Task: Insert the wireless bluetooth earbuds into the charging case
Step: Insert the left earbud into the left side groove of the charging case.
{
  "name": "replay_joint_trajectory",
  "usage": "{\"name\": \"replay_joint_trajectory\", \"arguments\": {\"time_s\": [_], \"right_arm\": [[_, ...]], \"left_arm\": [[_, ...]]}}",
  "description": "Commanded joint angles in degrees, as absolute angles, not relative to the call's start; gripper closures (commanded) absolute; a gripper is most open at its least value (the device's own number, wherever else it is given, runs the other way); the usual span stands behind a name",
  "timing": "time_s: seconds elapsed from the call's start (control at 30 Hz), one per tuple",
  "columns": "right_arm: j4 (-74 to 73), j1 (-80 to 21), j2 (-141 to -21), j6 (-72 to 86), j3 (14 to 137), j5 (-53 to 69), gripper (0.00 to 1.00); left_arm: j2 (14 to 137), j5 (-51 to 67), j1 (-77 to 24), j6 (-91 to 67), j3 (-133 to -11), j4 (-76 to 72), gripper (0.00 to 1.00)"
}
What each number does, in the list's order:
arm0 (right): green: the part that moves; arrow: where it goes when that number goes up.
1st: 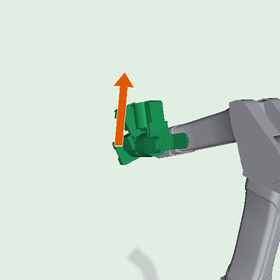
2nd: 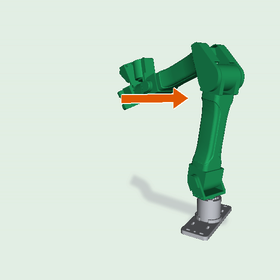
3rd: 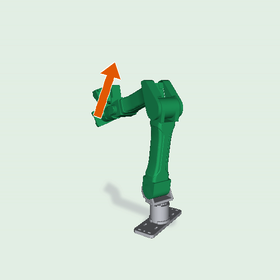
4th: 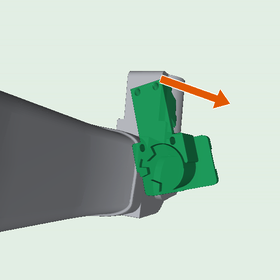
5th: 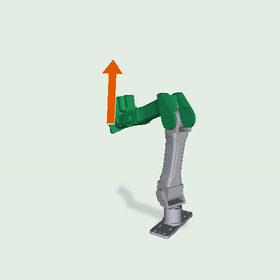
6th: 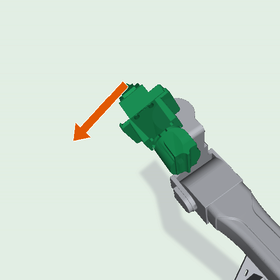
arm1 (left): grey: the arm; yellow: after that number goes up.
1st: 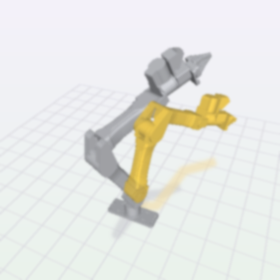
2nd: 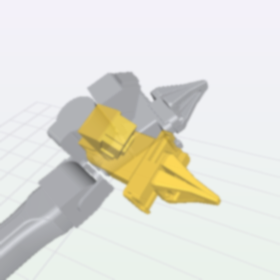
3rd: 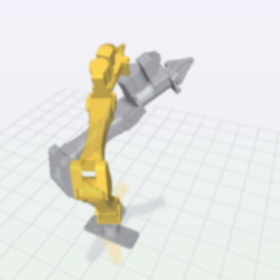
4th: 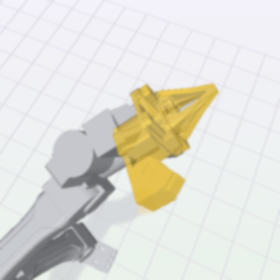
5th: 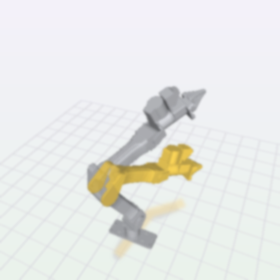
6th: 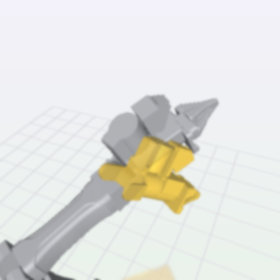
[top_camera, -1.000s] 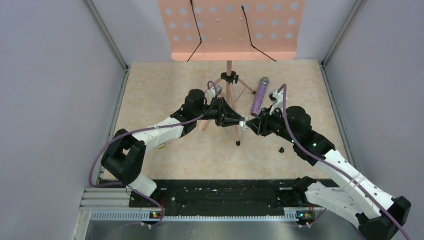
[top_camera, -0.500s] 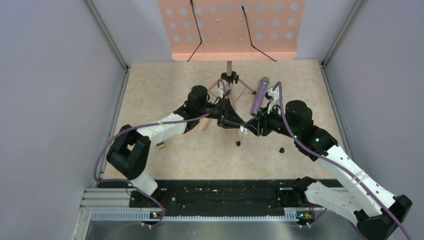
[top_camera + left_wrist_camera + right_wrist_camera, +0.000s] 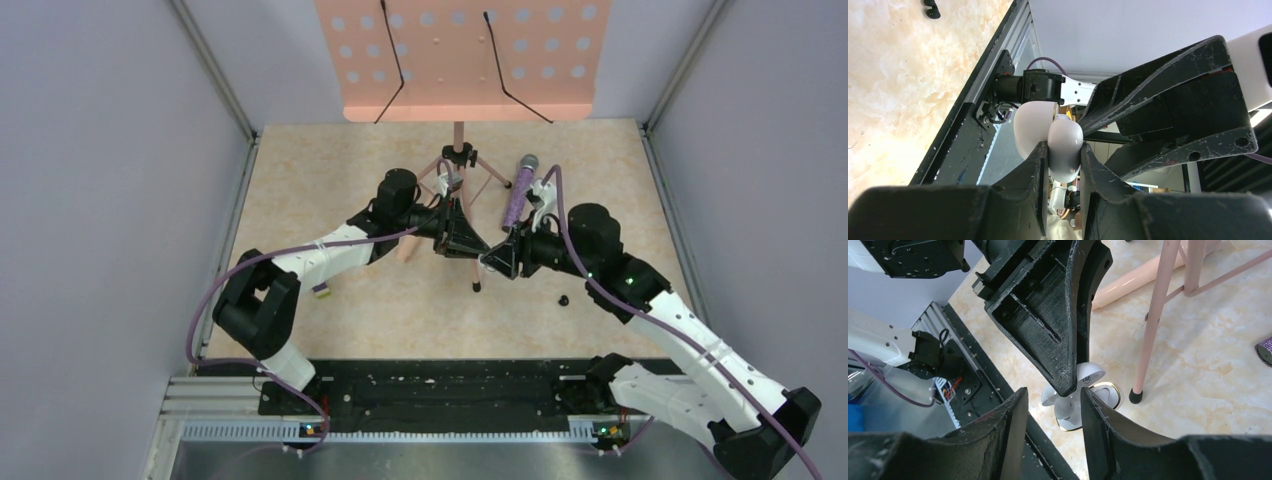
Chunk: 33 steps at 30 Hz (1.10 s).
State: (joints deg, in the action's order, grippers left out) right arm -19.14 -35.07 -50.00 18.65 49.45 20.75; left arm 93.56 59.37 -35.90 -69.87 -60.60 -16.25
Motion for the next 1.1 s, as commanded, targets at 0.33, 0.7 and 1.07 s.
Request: {"name": "replay_joint_trajectory", "arguments": {"time_s": [0.33, 0.7, 1.07], "right_arm": [[-15.98, -34.69, -49.98, 19.70, 47.90, 23.16, 0.57], [-17.66, -34.63, -48.79, 19.27, 47.65, 23.33, 0.58], [-17.74, -34.70, -48.02, 19.51, 47.29, 22.02, 0.67]], "left_arm": [[91.71, 60.06, -35.68, -68.81, -63.01, -17.80, 1.00], [91.78, 59.56, -35.34, -69.08, -62.94, -17.82, 1.00], [91.62, 59.29, -35.11, -69.33, -62.50, -17.91, 1.00]]}}
